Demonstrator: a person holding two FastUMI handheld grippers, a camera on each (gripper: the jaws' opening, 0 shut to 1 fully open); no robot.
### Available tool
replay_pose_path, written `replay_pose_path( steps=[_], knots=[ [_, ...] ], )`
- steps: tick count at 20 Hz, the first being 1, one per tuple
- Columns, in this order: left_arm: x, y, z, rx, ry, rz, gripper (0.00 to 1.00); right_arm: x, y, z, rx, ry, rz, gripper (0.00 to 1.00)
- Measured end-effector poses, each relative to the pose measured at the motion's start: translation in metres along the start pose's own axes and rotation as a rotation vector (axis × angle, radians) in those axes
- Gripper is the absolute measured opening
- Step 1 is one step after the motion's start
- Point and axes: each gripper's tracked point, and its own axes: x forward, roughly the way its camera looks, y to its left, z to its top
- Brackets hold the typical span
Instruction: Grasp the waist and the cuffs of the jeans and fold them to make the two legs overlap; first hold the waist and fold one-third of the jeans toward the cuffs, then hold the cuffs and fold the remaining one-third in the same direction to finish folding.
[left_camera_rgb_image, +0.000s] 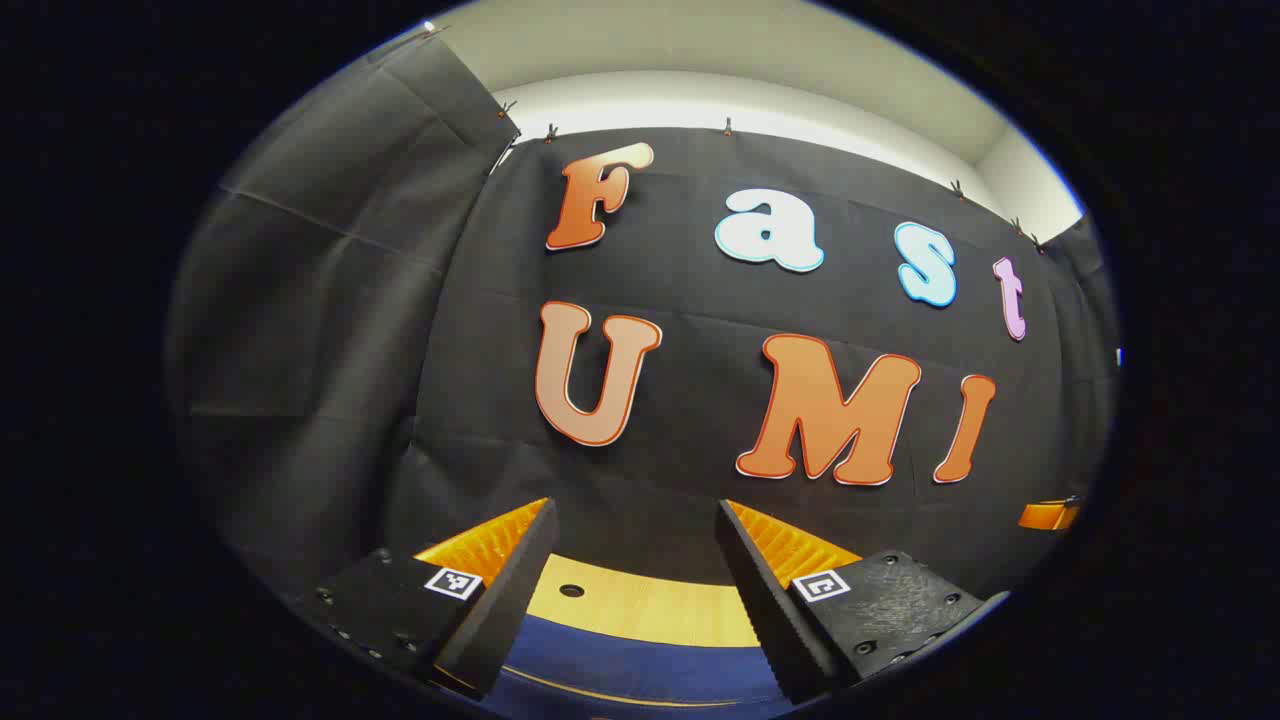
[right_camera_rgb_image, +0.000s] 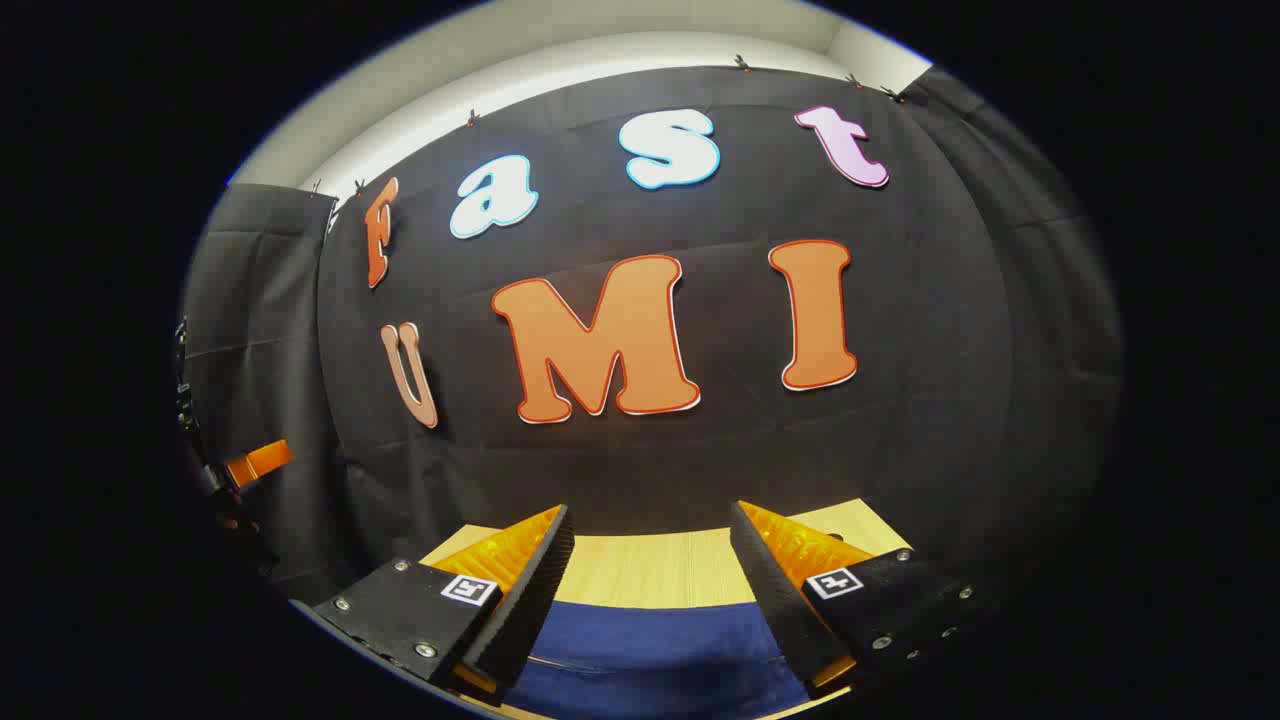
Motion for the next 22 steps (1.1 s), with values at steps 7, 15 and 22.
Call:
replay_pose_path(
  steps=[7,15,22],
  knots=[
    [0.0,-0.003,-0.004,0.024,0.033,-0.018,0.94,-0.005,0.0,-0.007,-0.051,0.005,-0.014,0.96],
    [-0.003,-0.002,0.0,0.078,0.013,-0.019,0.94,-0.005,-0.006,-0.01,-0.058,0.01,-0.036,1.0],
    [0.002,0.013,-0.008,0.06,0.029,0.004,0.97,0.001,-0.004,-0.017,-0.04,0.027,-0.031,0.97]
  ],
)
